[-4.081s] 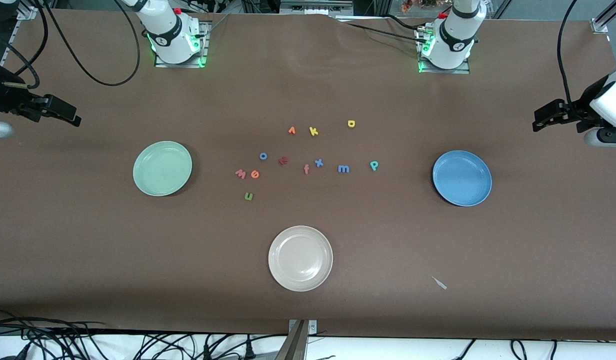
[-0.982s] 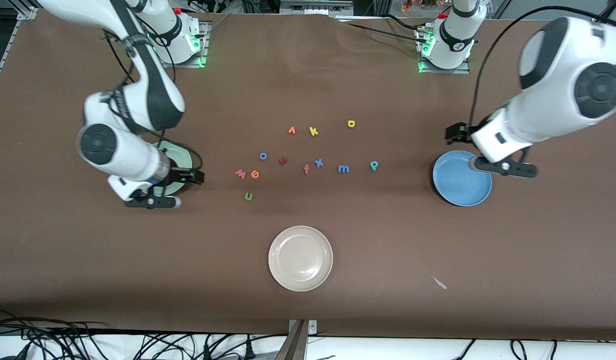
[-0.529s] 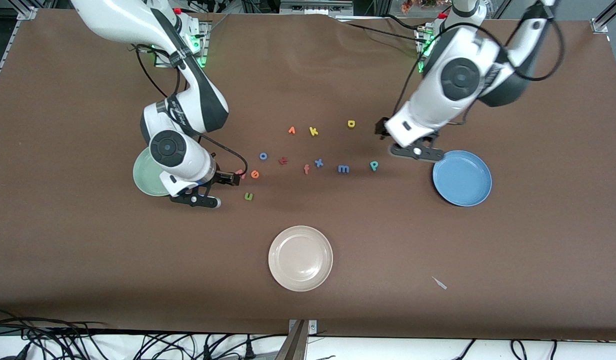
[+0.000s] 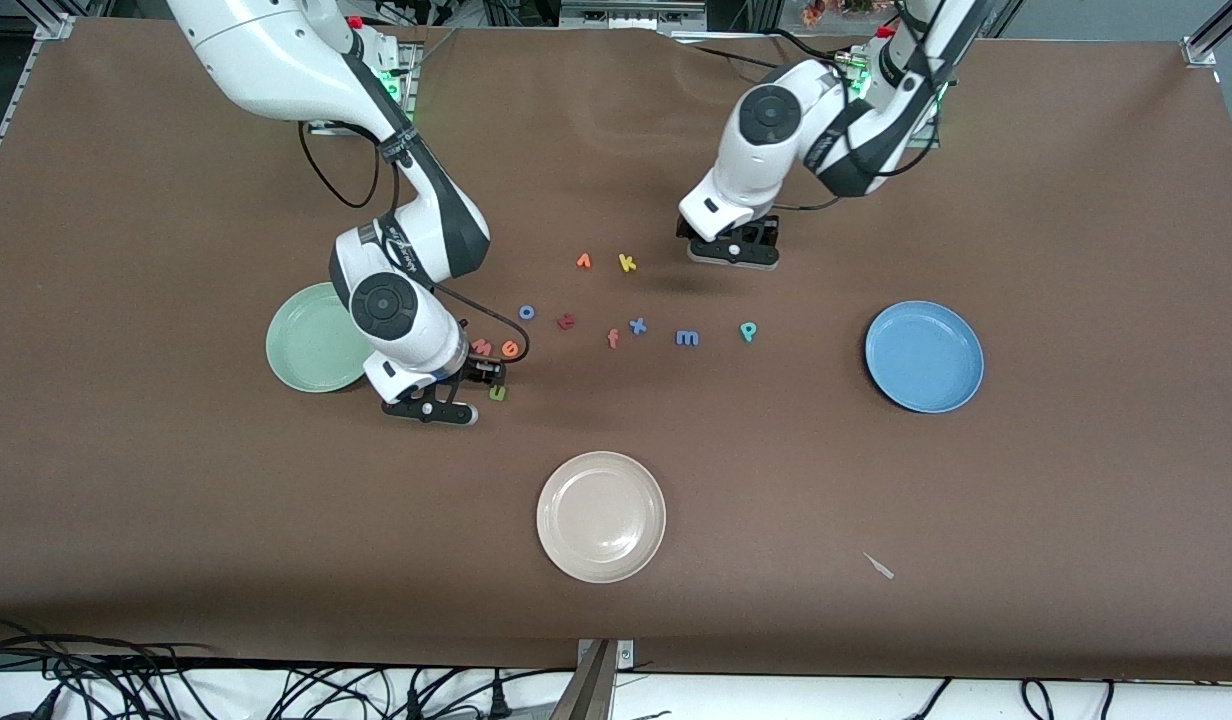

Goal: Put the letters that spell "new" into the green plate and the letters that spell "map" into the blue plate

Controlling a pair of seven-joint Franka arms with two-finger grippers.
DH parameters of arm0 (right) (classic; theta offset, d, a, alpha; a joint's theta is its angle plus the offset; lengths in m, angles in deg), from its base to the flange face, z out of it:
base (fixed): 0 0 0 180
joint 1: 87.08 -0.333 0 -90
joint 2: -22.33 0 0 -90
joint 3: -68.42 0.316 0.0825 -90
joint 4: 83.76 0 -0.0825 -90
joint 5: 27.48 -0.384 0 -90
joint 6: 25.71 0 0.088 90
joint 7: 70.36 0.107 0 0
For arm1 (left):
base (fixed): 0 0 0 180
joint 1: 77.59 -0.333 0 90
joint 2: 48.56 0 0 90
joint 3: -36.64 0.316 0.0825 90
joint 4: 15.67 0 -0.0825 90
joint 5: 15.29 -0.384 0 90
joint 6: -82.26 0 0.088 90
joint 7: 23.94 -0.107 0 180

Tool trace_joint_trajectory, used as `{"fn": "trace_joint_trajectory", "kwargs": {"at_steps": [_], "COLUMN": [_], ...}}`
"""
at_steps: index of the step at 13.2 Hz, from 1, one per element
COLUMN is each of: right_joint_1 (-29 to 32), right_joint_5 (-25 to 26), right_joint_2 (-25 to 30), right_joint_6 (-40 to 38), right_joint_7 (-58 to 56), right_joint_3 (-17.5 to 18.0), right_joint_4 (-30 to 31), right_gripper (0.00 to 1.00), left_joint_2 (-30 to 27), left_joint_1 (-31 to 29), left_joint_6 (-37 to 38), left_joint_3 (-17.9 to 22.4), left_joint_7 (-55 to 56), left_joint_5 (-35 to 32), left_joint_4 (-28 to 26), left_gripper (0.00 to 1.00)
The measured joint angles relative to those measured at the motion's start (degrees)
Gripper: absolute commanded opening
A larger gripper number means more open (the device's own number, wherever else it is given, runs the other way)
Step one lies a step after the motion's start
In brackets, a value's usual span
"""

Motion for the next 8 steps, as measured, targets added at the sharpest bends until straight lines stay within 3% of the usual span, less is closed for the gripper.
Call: {"fn": "trace_joint_trajectory", "kwargs": {"at_steps": [2,4,8], "right_joint_1": [-0.48,-0.70,-1.22], "right_joint_5": [0.00,0.03,0.04], "right_joint_2": [-1.22,-2.35,-4.37], "right_joint_6": [2.26,3.27,7.18], "right_joint_7": [0.25,0.28,0.28], "right_joint_3": [0.00,-0.02,-0.03], "right_joint_4": [-0.02,-0.04,-0.08], "right_gripper": [0.72,0.72,0.69], "left_joint_2": [5.95,11.07,14.13], "left_joint_1": [1.33,1.43,1.39], "left_joint_6": [-3.74,-5.38,-5.69], "left_joint_3": [-0.01,0.05,0.18], "left_joint_7": [9.78,14.71,15.18], "left_joint_5": [-10.31,-16.31,-17.13], "left_joint_4": [0.00,0.23,0.81], "left_gripper": [1.00,0.96,0.81]}}
